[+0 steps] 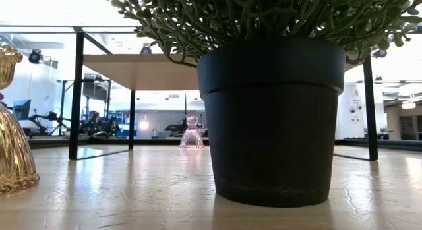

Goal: Pick & Place candle stick holders
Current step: Put the top gold candle holder on the shelf

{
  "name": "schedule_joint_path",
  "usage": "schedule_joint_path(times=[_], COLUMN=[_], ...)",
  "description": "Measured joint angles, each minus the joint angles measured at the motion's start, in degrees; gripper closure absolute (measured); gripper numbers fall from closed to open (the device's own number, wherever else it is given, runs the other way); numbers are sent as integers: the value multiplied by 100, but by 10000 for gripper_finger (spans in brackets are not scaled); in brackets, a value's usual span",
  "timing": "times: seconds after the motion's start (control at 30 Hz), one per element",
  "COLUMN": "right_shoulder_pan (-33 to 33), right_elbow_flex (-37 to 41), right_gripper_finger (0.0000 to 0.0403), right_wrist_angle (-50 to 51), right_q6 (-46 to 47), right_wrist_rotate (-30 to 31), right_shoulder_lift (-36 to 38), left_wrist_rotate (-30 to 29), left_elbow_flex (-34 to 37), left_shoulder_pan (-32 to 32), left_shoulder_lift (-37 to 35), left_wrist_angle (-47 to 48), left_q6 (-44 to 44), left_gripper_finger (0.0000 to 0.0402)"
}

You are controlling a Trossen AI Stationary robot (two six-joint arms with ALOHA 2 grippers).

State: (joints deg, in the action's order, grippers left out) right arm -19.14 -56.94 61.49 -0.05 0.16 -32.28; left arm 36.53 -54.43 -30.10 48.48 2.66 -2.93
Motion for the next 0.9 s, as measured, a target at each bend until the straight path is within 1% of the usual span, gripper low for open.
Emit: schedule_joint_path(times=[0.07, 0.17, 0.33, 0.57, 0.73, 0.9], right_shoulder_pan=[1, -1, 0, -1, -1, -1], right_elbow_flex=[1, 1, 1, 1, 1, 1], right_gripper_finger=[390, 390, 390, 390, 390, 390], right_wrist_angle=[0, 0, 0, 0, 0, 0], right_q6=[0, 0, 0, 0, 0, 0], right_wrist_rotate=[0, -1, -1, -2, -2, -2], right_shoulder_lift=[1, -1, 1, 1, 0, 1], left_wrist_rotate=[11, -4, -11, -27, -67, -31], left_elbow_flex=[41, 45, 47, 322, 759, 1113], left_shoulder_pan=[252, 461, 504, 500, 285, -159], left_shoulder_lift=[112, 329, 563, 501, 330, 119], left_wrist_angle=[58, 200, 290, 350, 133, -92], left_q6=[-150, -342, -493, -787, -919, -824], left_gripper_finger=[383, 383, 383, 383, 383, 383])
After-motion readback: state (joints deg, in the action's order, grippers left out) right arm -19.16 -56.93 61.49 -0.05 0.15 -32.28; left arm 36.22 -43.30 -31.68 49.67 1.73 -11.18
